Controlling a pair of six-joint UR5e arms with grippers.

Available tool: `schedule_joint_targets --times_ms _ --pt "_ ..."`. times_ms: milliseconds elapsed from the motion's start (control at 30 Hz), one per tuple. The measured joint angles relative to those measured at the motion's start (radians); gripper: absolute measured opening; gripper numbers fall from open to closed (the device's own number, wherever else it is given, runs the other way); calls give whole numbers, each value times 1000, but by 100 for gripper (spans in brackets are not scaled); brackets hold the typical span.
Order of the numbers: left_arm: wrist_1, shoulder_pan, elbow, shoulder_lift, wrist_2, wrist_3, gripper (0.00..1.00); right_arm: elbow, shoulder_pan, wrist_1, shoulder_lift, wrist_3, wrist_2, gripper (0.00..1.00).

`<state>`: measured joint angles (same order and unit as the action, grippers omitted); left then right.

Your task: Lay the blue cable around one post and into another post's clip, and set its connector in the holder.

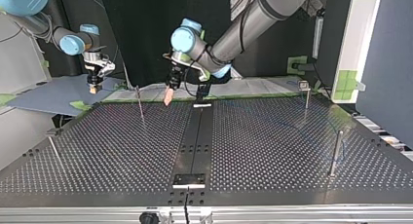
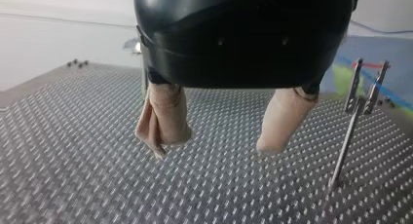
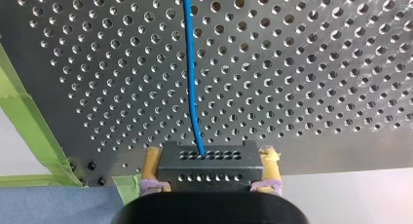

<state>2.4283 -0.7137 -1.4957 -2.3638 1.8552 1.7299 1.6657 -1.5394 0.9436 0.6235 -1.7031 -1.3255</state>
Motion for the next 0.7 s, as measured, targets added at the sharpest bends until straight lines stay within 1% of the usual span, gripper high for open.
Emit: schedule_joint_targets --times_ms 100,200,267,400,500,600,700 --pt "7 29 -30 30 -5 28 100 0 0 1 0 -6 0 1" --pt "25 60 -60 60 13 47 100 0 0 0 0 -10 2 1" --pt "34 80 -80 80 24 51 100 0 0 0 0 -13 6 1" --pt "48 117 -118 118 32 42 100 0 0 0 -1 -16 12 1" --pt "71 134 -150 150 34 39 100 1 0 0 -2 -17 14 1" --pt "89 139 -181 181 30 39 100 0 0 -1 -2 -17 16 1" --pt "95 143 -208 208 17 50 100 1 0 -1 -3 -17 16 1"
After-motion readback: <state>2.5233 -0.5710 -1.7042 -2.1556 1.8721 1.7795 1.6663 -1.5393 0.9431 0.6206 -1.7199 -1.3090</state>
